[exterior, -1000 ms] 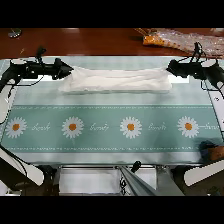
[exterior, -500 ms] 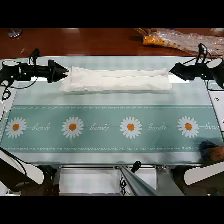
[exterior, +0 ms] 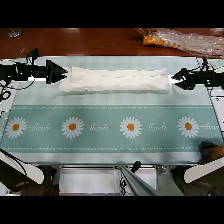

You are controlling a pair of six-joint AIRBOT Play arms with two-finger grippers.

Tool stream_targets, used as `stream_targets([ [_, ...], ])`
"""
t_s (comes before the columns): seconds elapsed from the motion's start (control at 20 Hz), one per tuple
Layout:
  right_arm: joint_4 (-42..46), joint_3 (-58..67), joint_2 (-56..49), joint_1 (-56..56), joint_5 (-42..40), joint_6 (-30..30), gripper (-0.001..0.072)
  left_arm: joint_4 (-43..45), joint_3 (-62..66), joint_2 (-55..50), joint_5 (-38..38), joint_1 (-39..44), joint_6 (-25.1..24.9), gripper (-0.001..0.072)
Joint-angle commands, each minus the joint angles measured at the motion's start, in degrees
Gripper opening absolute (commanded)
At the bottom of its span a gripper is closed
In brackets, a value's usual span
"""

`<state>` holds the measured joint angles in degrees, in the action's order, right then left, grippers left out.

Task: Fold the shirts.

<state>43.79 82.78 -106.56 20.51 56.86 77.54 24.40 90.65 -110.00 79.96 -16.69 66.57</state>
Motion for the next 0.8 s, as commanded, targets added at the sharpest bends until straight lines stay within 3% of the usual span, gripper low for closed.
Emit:
stream_targets([
  [0.0, -1.5, 0.0, -2.9, -3.3, 1.5, 1.1, 0.0538, -2.0, 0.0, 0.1, 0.6, -0.1, -0.1, 0.0406],
  [0.1, -1.6, 0.0, -3.5, -5.8, -0.8, 1.2, 0.0523, -2.6, 0.9, 0.1, 0.6, -0.1, -0.1, 0.0406],
  [0.15, -1.9, 0.0, -3.3, -6.7, -2.3, 1.2, 0.0429, -2.6, 1.7, 0.1, 0.6, -0.1, -0.1, 0.0406],
  [0.25, -4.0, 0.2, -1.9, -7.5, -3.8, 0.5, 0.0044, -2.6, 4.0, 0.2, 0.7, 0.0, -0.1, 0.0378],
  [0.3, -4.7, 0.5, -0.7, -7.5, -4.0, -0.5, 0.0020, -2.6, 5.4, 0.5, 0.6, 0.1, 0.0, 0.0347],
  [0.35, -4.9, 0.8, 1.0, -7.5, -3.9, -1.6, 0.0020, -2.6, 6.8, 0.9, 0.6, 0.3, 0.3, 0.0259],
  [0.4, -4.5, 1.1, 3.1, -7.5, -3.9, -2.4, 0.0019, -2.6, 8.2, 1.5, 0.6, 0.7, 0.8, 0.0241],
  [0.45, -4.2, 1.1, 5.9, -7.5, -3.4, -2.9, 0.0019, -2.6, 9.3, 2.6, 0.6, 1.4, 1.3, 0.0146],
  [0.55, -3.1, 1.1, 11.3, -7.6, -1.7, -3.0, 0.0019, -2.6, 10.0, 5.6, -0.7, 3.8, 1.3, 0.0026],
  [0.75, 5.4, 1.1, 21.6, -9.3, 3.1, -0.9, 0.0019, 3.0, 10.0, 11.2, -5.5, 13.5, 3.7, 0.0025],
])
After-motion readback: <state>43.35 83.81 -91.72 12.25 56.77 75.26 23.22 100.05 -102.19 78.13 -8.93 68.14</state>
